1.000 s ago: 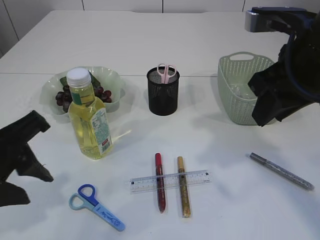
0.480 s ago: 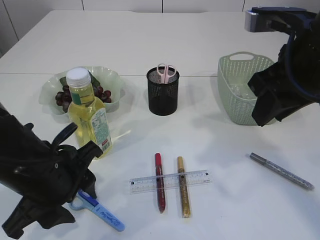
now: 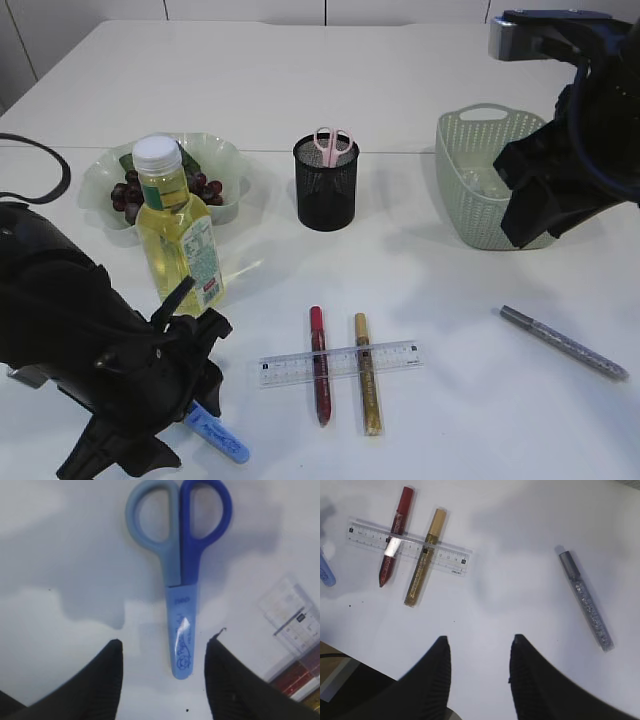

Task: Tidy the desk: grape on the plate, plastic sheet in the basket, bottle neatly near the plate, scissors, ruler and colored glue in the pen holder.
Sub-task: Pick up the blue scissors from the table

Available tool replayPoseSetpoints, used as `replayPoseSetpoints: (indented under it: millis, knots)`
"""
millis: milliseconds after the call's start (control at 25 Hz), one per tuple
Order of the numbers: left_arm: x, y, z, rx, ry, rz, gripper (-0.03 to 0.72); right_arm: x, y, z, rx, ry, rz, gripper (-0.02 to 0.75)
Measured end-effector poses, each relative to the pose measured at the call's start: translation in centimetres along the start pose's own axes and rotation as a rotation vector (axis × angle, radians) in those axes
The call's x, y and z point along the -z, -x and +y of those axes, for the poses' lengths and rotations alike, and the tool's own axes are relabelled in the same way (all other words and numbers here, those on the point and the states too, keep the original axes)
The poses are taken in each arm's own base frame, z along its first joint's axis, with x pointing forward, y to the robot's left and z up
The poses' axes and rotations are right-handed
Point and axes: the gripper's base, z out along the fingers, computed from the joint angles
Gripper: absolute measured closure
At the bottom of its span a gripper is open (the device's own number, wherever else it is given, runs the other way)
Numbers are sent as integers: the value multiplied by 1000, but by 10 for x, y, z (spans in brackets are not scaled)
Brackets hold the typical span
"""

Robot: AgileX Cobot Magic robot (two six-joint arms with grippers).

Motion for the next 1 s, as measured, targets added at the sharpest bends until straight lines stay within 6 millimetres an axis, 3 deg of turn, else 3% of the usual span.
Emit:
replayPoseSetpoints:
  millis: [360, 640, 1000]
  knots:
    - [-8, 0, -1, 20, -1, 0, 302, 0, 0, 0, 4, 0, 0, 414]
    - [-28, 0, 1, 28, 49, -7, 302, 0, 0, 0, 5, 0, 0, 414]
    - [-31, -1, -9, 43, 23, -3, 302, 0, 0, 0, 8, 0, 0, 414]
